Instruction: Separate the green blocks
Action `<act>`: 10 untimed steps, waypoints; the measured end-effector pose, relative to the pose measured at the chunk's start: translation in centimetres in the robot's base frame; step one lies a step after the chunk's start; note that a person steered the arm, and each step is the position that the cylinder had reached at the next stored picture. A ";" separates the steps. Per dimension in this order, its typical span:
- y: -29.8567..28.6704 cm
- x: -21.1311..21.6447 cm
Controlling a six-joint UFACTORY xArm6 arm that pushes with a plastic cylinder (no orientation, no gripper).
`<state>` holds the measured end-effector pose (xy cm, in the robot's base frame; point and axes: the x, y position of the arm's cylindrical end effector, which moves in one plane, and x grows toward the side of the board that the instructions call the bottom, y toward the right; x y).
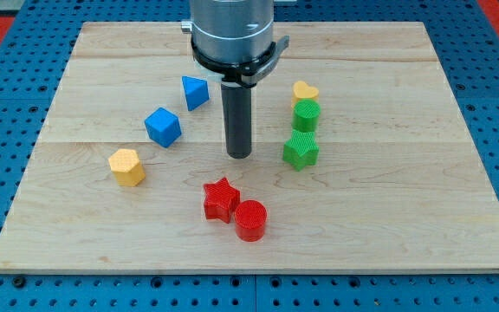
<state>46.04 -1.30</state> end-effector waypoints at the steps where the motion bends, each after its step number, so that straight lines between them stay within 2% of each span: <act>1: 0.9 -0.7; 2: 0.9 -1.6; 3: 1.0 2.3; 4: 3.9 4.2; 5: 6.1 2.3; 8: 6.3 2.3; 10: 6.3 0.4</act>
<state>46.44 5.05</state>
